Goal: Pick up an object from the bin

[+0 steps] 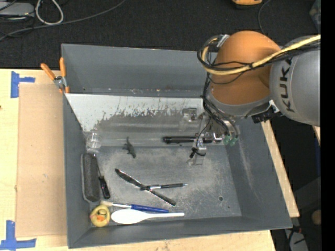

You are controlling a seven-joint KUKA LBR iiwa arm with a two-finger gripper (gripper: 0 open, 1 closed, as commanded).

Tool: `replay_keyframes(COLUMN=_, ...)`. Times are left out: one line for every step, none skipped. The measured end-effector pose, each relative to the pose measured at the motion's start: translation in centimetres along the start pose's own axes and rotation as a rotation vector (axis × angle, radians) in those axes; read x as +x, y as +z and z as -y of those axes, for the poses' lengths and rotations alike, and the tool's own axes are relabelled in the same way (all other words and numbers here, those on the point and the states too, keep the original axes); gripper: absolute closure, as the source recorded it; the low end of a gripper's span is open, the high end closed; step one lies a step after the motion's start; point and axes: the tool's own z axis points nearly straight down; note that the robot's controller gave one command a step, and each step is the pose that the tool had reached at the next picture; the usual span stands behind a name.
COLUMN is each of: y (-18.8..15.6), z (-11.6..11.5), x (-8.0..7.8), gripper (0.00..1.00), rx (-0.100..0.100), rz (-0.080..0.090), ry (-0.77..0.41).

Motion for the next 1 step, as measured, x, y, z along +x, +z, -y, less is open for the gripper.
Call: replay_keyframes(y=-0.33, z=0.03, x=-0.13, gripper=0.00, rx=0.000, rz=0.007, ry=0.001)
